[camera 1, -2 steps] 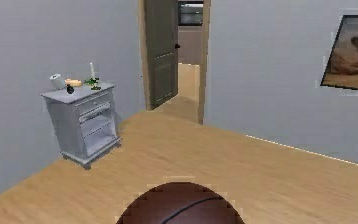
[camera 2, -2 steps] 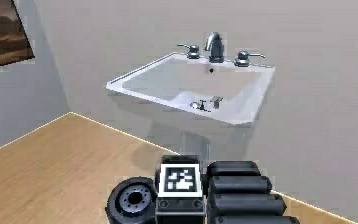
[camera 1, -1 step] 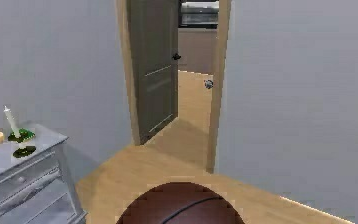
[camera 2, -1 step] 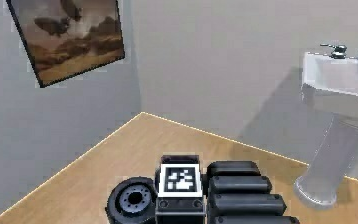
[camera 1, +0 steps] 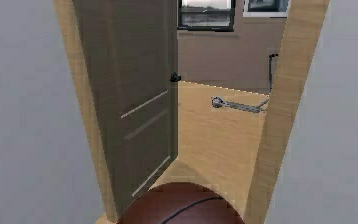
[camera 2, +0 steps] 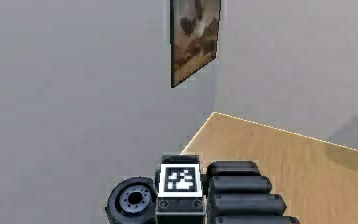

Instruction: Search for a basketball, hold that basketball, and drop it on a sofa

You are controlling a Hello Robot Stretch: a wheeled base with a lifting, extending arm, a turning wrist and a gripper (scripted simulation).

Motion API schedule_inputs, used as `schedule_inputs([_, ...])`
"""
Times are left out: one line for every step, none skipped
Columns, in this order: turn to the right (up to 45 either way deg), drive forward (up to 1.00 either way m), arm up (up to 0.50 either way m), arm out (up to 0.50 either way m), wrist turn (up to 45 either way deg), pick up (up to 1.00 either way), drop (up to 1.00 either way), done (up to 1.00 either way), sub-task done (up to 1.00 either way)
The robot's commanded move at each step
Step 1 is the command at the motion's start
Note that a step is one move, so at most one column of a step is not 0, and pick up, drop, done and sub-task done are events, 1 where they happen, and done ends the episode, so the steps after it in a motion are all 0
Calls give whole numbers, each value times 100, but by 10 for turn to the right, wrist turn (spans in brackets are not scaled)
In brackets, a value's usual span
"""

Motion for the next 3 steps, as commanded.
schedule_inputs([-60, 0, 0, 0, 0, 0, 0, 0, 0])
schedule_inputs([0, 25, 0, 0, 0, 0, 0, 0, 0])
schedule_inputs([120, 0, 0, 0, 0, 0, 0, 0, 0])
